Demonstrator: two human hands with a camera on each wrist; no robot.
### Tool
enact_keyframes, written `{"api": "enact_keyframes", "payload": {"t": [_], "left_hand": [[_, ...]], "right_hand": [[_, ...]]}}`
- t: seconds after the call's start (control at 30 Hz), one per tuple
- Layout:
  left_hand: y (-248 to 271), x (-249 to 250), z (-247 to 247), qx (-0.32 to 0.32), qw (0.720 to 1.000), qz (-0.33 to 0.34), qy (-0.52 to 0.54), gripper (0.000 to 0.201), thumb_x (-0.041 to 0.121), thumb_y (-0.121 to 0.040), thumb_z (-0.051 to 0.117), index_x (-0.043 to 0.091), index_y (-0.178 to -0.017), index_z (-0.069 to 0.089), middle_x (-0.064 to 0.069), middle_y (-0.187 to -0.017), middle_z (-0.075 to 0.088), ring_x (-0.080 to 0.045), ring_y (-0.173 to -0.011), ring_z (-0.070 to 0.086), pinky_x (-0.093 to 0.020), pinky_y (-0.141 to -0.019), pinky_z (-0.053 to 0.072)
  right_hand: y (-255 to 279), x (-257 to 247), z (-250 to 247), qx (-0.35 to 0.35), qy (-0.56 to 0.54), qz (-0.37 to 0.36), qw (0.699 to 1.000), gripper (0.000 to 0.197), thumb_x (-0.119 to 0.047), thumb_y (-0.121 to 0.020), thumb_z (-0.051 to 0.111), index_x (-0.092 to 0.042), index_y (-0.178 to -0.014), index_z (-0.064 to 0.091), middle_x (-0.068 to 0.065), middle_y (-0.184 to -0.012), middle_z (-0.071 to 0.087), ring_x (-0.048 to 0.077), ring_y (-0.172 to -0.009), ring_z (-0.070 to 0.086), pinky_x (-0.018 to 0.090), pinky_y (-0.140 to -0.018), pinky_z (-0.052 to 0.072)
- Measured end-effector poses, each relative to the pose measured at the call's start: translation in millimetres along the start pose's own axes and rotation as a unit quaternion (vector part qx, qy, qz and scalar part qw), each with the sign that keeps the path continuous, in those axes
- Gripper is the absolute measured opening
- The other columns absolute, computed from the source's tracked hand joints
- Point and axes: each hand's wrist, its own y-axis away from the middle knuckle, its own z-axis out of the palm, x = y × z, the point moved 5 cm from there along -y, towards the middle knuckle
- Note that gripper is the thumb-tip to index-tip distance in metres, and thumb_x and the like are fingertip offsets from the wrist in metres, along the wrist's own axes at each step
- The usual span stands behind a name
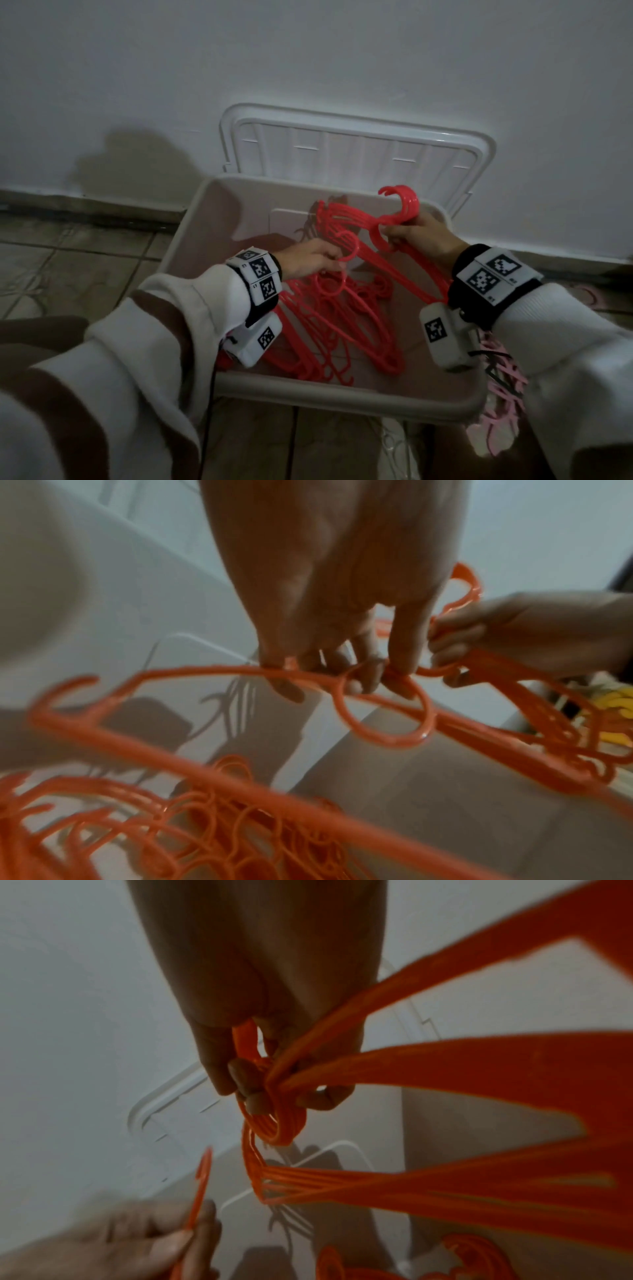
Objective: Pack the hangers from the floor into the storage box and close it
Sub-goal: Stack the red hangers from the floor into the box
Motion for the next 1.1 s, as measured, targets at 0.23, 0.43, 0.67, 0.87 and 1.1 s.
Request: {"api": "enact_keyframes", "payload": {"t": [0.23,0.43,0.67,0.87,1.1], "left_hand": [[7.3,24.9,-10.5,0.081,0.987,0.129,0.045,0.011,0.009,-0.076,0.073,0.016,-0.085,0.073,-0.005,-0.079,0.067,-0.014,-0.079,0.062,-0.032,-0.084,0.048],[15.1,29.9,-24.8,0.244,0.958,0.139,0.060,0.019,0.008,-0.064,0.081,0.019,-0.077,0.072,-0.003,-0.073,0.068,-0.009,-0.070,0.063,-0.017,-0.072,0.049],[2.7,7.8,-46.2,0.328,0.942,0.075,-0.002,0.031,0.005,-0.070,0.077,0.008,-0.098,0.064,0.000,-0.078,0.064,-0.008,-0.064,0.059,-0.025,-0.073,0.052],[-14.2,-41.3,-34.9,0.238,0.934,-0.135,-0.231,0.007,0.019,-0.083,0.057,0.017,-0.083,0.064,-0.006,-0.088,0.068,-0.026,-0.085,0.064,-0.029,-0.071,0.046],[-50.7,-76.6,24.1,-0.014,0.929,-0.183,-0.321,0.046,0.019,-0.090,0.047,0.009,-0.134,0.038,-0.013,-0.130,0.052,-0.030,-0.116,0.054,-0.034,-0.095,0.043]], "right_hand": [[3.6,8.3,37.1,-0.138,0.068,0.051,0.987,0.025,0.009,-0.068,0.056,0.006,-0.093,0.062,0.013,-0.072,0.056,0.017,-0.059,0.052,0.023,-0.054,0.042],[6.4,2.8,50.1,-0.150,0.049,-0.021,0.987,0.032,0.014,-0.082,0.055,-0.014,-0.099,0.054,-0.021,-0.055,0.064,-0.014,-0.056,0.058,0.002,-0.058,0.042],[-16.3,18.2,24.8,-0.032,0.029,0.029,0.999,0.022,0.000,-0.083,0.061,0.006,-0.105,0.061,-0.009,-0.057,0.065,0.001,-0.052,0.058,0.015,-0.059,0.049],[-22.1,21.7,23.8,-0.032,-0.014,0.028,0.999,0.016,-0.003,-0.086,0.059,-0.019,-0.086,0.062,-0.011,-0.050,0.061,-0.002,-0.045,0.053,0.012,-0.051,0.045],[-19.5,15.9,24.9,-0.058,0.014,0.014,0.998,0.006,-0.010,-0.082,0.066,-0.007,-0.078,0.063,0.004,-0.062,0.056,0.012,-0.057,0.051,0.021,-0.065,0.046]]}}
